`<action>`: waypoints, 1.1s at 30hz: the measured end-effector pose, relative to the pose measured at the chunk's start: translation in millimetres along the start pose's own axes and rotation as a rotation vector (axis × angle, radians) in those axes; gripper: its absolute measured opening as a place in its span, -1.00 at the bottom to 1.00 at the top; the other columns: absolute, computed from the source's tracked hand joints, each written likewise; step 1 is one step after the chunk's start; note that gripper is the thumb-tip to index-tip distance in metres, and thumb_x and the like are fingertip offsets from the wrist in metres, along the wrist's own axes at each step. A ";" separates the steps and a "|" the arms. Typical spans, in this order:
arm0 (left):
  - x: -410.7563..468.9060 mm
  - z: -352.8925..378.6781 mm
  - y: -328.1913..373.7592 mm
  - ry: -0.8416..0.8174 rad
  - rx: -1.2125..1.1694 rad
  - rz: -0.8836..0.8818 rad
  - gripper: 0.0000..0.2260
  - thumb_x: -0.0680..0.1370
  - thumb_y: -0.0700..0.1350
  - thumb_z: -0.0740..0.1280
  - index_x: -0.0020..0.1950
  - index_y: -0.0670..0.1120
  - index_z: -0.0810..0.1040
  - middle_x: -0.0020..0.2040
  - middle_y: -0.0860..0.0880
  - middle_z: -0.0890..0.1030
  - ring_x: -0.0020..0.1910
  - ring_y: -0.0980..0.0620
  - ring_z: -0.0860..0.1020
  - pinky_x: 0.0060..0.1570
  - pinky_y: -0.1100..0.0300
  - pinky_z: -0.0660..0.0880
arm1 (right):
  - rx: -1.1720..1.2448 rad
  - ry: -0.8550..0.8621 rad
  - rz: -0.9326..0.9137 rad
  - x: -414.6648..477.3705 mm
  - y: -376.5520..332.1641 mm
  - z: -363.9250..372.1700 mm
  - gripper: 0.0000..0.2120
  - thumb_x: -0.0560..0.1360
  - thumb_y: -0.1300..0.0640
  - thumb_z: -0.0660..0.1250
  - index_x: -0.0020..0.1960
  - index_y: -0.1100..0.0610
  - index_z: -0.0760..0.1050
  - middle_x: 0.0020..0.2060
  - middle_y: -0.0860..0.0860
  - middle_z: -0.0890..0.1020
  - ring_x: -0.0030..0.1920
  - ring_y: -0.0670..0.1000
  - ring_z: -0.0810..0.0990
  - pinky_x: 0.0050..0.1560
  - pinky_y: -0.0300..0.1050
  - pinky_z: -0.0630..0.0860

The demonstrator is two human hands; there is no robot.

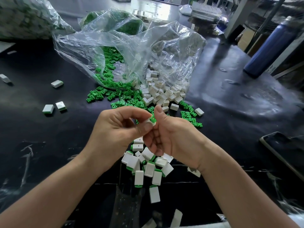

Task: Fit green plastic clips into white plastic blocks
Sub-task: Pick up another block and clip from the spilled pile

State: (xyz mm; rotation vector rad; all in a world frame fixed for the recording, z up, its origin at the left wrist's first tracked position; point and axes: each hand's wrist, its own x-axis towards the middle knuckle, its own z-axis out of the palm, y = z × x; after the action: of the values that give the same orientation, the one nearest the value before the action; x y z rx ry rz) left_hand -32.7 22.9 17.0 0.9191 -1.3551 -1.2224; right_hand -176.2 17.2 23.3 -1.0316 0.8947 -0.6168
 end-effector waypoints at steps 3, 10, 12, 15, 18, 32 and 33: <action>-1.5 2.6 2.3 -0.008 -0.096 -0.012 -0.90 0.22 -0.23 0.40 -0.30 -0.12 0.64 -0.53 0.03 0.54 -0.60 0.17 0.39 -0.57 0.42 0.31 | 0.045 0.017 -0.024 -1.1 -2.4 -0.4 -0.55 0.32 -0.21 0.13 -0.31 0.19 0.44 -0.49 0.01 0.50 -0.49 -0.07 0.44 -0.51 -0.30 0.36; -0.5 -1.6 1.7 -0.023 -0.061 -0.012 -0.85 0.24 -0.22 0.44 -0.26 0.00 0.68 -0.49 -0.01 0.58 -0.59 0.11 0.41 -0.61 0.32 0.33 | 0.088 0.011 -0.064 -1.2 -1.5 1.6 -0.63 0.34 -0.16 0.14 -0.28 0.16 0.40 -0.50 -0.05 0.46 -0.47 -0.10 0.37 -0.45 -0.30 0.31; -0.4 -1.9 1.2 -0.015 -0.071 -0.017 -0.86 0.24 -0.24 0.47 -0.26 -0.06 0.67 -0.47 -0.03 0.59 -0.58 0.09 0.42 -0.61 0.32 0.34 | 0.079 0.026 -0.081 -0.7 0.9 4.2 -0.66 0.34 -0.15 0.15 -0.27 0.14 0.39 -0.51 -0.08 0.43 -0.48 -0.12 0.35 -0.45 -0.32 0.29; -1.2 0.3 2.5 0.008 -0.079 -0.021 -0.87 0.21 -0.20 0.46 -0.27 -0.11 0.62 -0.48 -0.03 0.59 -0.58 0.11 0.45 -0.61 0.33 0.34 | 0.057 0.040 -0.085 -0.3 2.5 6.7 -0.67 0.35 -0.16 0.15 -0.27 0.12 0.37 -0.52 -0.10 0.41 -0.49 -0.13 0.33 -0.46 -0.32 0.28; -0.8 2.5 4.8 0.018 -0.070 -0.029 -0.83 0.22 -0.20 0.39 -0.22 -0.18 0.58 -0.48 -0.02 0.60 -0.57 0.15 0.49 -0.58 0.33 0.36 | 0.052 0.012 -0.037 -0.4 -0.9 4.6 -0.65 0.34 -0.19 0.12 -0.28 0.11 0.37 -0.50 -0.08 0.41 -0.48 -0.12 0.33 -0.46 -0.29 0.27; 1.3 -5.5 3.2 -0.029 -0.081 -0.161 -0.89 0.27 -0.20 0.40 -0.25 -0.10 0.68 -0.34 -0.08 0.63 -0.44 0.08 0.49 -0.48 0.30 0.43 | -0.097 0.050 -0.096 1.4 1.1 -0.4 -0.65 0.35 -0.19 0.19 -0.22 0.11 0.44 -0.46 -0.07 0.47 -0.46 -0.12 0.39 -0.43 -0.29 0.29; 1.4 -5.7 3.6 -0.035 -0.079 -0.165 -0.88 0.24 -0.23 0.44 -0.25 -0.13 0.67 -0.29 -0.08 0.65 -0.41 0.05 0.50 -0.47 0.30 0.44 | -0.114 0.056 -0.107 1.2 1.1 -0.5 -0.66 0.35 -0.18 0.18 -0.23 0.11 0.44 -0.46 -0.07 0.47 -0.46 -0.13 0.39 -0.43 -0.30 0.30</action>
State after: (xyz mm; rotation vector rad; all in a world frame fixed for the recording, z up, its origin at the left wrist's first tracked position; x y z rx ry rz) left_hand -26.9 21.2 20.4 0.9722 -1.2685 -1.4137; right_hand -175.9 16.5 21.8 -1.1754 0.9362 -0.6933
